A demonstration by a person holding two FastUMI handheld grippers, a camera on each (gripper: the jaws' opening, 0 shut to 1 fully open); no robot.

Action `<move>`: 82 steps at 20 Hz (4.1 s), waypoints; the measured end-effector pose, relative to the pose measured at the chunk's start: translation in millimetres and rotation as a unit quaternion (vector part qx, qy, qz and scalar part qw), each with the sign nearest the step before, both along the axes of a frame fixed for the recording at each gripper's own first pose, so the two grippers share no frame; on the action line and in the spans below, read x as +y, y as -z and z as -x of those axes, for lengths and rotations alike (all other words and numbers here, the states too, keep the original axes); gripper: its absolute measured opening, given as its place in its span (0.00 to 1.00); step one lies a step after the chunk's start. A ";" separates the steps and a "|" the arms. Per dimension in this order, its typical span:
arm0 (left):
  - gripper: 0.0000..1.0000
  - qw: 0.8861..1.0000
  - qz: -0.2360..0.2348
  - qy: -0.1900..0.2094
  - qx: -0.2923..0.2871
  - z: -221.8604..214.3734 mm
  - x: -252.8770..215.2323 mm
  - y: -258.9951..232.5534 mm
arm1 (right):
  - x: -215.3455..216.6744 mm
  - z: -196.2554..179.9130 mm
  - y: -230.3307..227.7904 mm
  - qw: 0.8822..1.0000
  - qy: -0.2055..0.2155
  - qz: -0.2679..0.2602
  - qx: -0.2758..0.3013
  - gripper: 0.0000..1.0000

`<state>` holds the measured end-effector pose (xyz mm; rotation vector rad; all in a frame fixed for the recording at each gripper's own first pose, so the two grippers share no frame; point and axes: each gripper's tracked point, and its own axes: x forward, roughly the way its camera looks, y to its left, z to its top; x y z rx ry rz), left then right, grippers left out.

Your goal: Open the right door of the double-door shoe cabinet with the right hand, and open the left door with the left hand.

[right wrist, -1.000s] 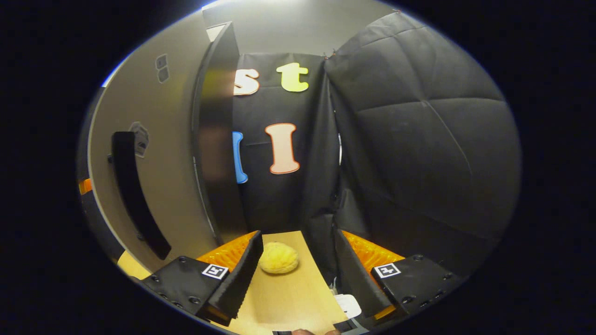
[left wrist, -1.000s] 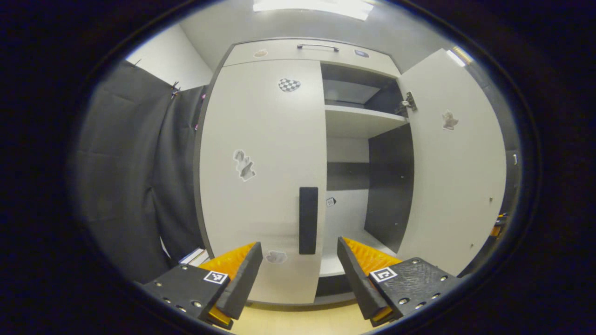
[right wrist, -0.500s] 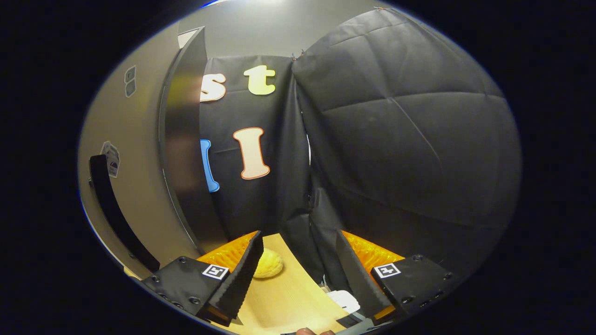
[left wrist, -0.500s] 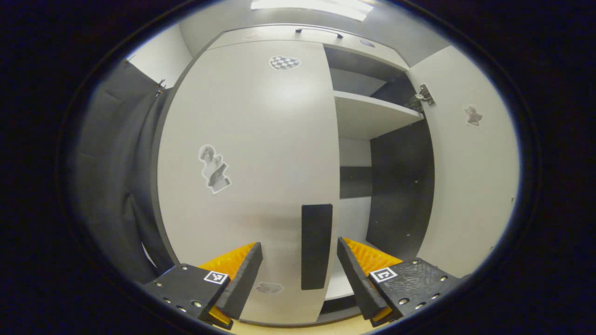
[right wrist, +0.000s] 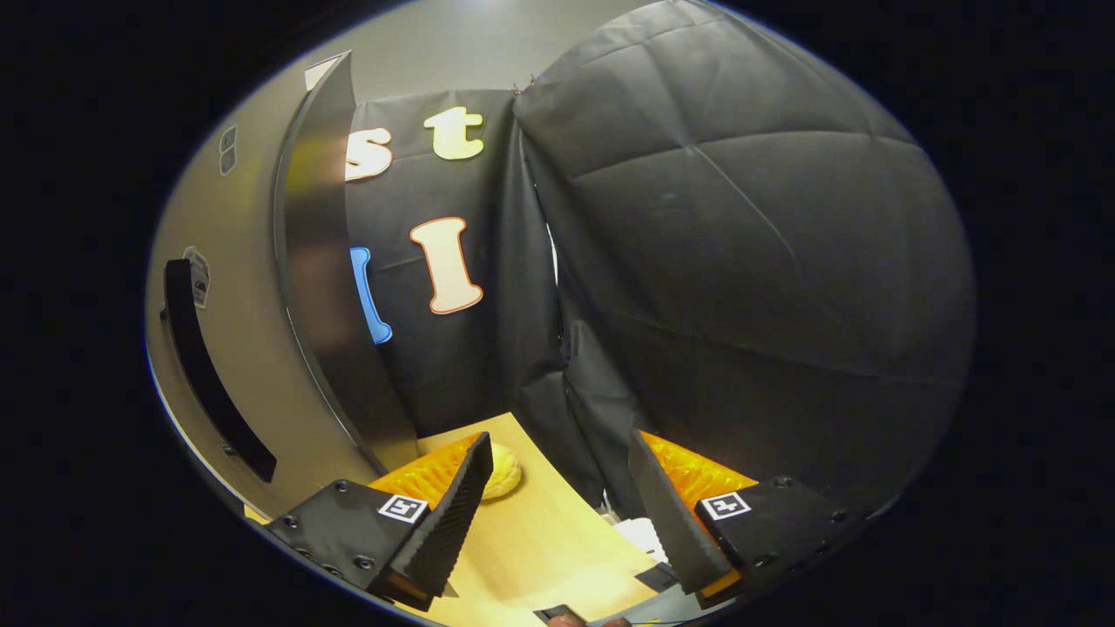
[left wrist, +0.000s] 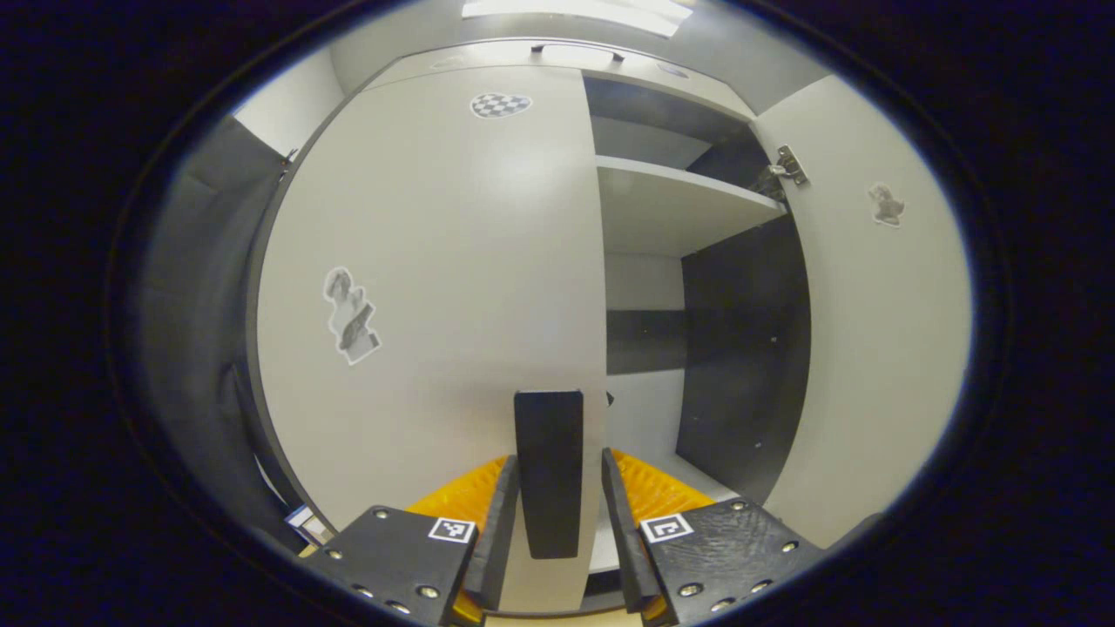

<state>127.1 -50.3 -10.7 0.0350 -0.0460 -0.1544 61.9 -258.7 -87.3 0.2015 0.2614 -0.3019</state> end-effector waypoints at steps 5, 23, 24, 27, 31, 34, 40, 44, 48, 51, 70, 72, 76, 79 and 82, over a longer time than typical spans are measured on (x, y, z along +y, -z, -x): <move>0.29 1.000 0.006 -0.020 0.003 0.9 3.4 2.8 | -2.2 4.5 3.5 1.000 -0.008 -0.007 -0.005 0.92; 0.18 0.996 0.034 -0.078 0.016 18.8 14.9 10.0 | -14.1 10.5 6.8 0.995 -0.087 0.047 0.007 0.98; 0.18 0.996 0.036 -0.085 0.016 21.3 17.1 9.6 | -12.1 11.5 8.9 0.994 -0.098 0.044 0.011 0.98; 0.18 0.994 0.032 -0.102 0.018 30.1 23.5 10.2 | -0.7 16.3 23.9 0.990 -0.136 0.034 0.020 0.98; 0.19 0.991 0.031 -0.125 0.023 39.8 31.2 12.3 | 17.9 18.5 26.3 0.982 -0.183 0.028 0.028 0.98; 0.15 0.992 0.028 -0.124 0.023 41.3 34.6 11.5 | 20.0 29.1 4.6 0.982 -0.180 0.056 -0.006 0.98; 0.15 0.995 0.049 -0.077 0.027 45.4 20.8 12.2 | 27.2 40.3 -17.6 0.990 -0.133 0.024 -0.042 0.92; 0.17 0.997 0.058 -0.043 0.029 48.6 13.1 10.6 | 42.9 54.8 -17.3 0.993 -0.107 0.021 -0.039 0.92; 0.15 0.997 0.063 -0.025 0.030 55.0 11.5 11.1 | 65.3 63.3 -20.1 0.993 -0.103 0.031 -0.041 0.92; 0.15 0.998 0.060 -0.021 0.029 61.9 18.9 10.8 | 81.4 67.1 -25.6 0.993 -0.102 0.032 -0.049 0.92; 0.02 0.986 0.135 -0.088 0.048 78.5 58.2 13.2 | 124.1 87.8 -17.1 0.995 -0.091 0.017 -0.030 0.92; 0.02 0.987 0.125 -0.090 0.046 77.4 67.9 18.8 | 125.4 89.2 -18.4 0.995 -0.090 0.011 -0.030 0.92; 0.02 0.989 0.105 -0.097 0.044 79.3 70.2 17.3 | 125.3 90.4 -22.6 0.995 -0.092 0.016 -0.031 0.98; 0.01 0.989 0.101 -0.097 0.045 78.4 70.0 19.2 | 127.7 88.4 -26.0 0.995 -0.095 0.010 -0.033 0.98; 0.02 0.986 0.114 -0.117 0.044 78.8 72.4 18.3 | 132.9 82.6 -29.2 0.995 -0.090 -0.009 -0.038 0.98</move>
